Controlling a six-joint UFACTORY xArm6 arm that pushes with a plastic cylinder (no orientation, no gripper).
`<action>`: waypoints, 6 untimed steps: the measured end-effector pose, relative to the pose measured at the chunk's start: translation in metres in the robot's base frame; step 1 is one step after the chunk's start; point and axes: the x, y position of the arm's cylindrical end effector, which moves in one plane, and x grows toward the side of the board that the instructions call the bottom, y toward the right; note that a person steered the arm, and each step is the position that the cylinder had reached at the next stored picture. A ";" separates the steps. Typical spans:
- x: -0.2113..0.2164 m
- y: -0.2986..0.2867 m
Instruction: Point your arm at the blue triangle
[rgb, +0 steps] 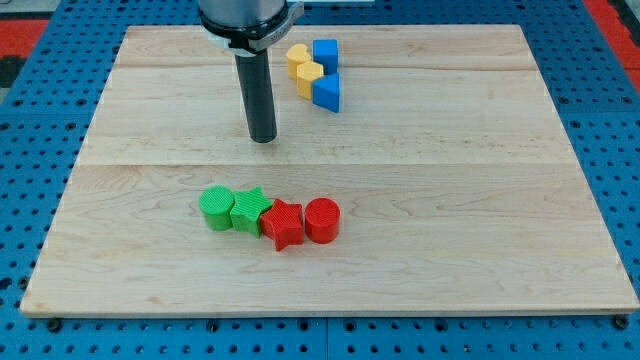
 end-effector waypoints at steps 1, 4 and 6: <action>0.000 0.037; -0.002 0.089; 0.001 0.101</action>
